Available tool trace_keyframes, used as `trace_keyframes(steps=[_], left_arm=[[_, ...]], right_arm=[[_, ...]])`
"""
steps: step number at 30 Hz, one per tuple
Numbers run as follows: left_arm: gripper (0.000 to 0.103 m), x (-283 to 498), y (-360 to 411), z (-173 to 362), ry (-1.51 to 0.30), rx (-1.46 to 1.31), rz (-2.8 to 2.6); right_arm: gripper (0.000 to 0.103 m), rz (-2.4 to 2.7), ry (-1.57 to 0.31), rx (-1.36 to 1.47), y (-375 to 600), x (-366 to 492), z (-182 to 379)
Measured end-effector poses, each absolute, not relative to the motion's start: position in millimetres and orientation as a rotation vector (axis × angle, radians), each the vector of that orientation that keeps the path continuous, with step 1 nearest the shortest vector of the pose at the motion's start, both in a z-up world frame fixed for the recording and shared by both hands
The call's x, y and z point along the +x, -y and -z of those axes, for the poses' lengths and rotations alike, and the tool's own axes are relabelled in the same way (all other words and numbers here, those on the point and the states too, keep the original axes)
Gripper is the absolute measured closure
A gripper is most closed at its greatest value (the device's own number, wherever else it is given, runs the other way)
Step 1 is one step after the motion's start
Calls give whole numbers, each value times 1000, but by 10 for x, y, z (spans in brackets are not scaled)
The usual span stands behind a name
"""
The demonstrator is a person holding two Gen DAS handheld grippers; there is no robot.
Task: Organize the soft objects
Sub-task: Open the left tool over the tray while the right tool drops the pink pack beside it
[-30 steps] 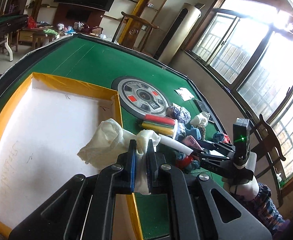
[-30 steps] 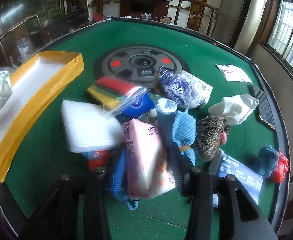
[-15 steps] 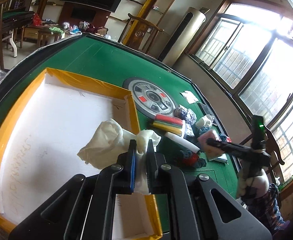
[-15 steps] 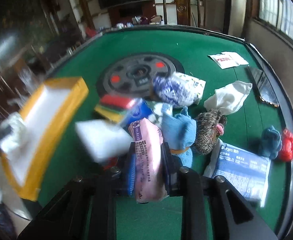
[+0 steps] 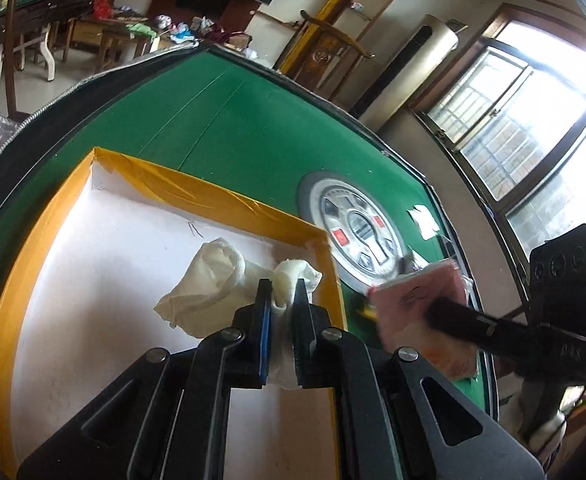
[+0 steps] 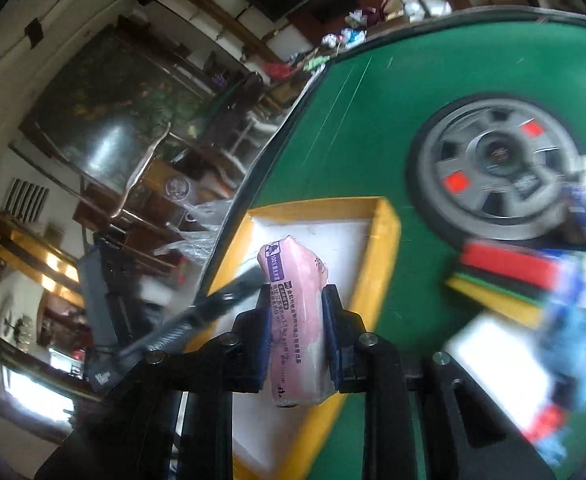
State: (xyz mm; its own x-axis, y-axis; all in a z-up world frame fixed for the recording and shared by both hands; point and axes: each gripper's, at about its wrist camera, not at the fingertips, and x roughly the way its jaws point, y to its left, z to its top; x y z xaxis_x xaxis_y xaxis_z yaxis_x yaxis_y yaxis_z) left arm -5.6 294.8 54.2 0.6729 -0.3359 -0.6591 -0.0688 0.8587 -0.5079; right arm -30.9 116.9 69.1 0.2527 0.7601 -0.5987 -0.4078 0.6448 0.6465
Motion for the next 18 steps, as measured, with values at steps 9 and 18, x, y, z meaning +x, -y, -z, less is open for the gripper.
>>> trace_keyframes(steps=[9, 18], left_arm=[[46, 116, -3166, -388, -837, -633, 103], [43, -88, -3274, -560, -783, -661, 102]], right_arm=[[76, -739, -1104, 368, -1730, 8, -359], [59, -681, -998, 282, -1474, -91, -645]])
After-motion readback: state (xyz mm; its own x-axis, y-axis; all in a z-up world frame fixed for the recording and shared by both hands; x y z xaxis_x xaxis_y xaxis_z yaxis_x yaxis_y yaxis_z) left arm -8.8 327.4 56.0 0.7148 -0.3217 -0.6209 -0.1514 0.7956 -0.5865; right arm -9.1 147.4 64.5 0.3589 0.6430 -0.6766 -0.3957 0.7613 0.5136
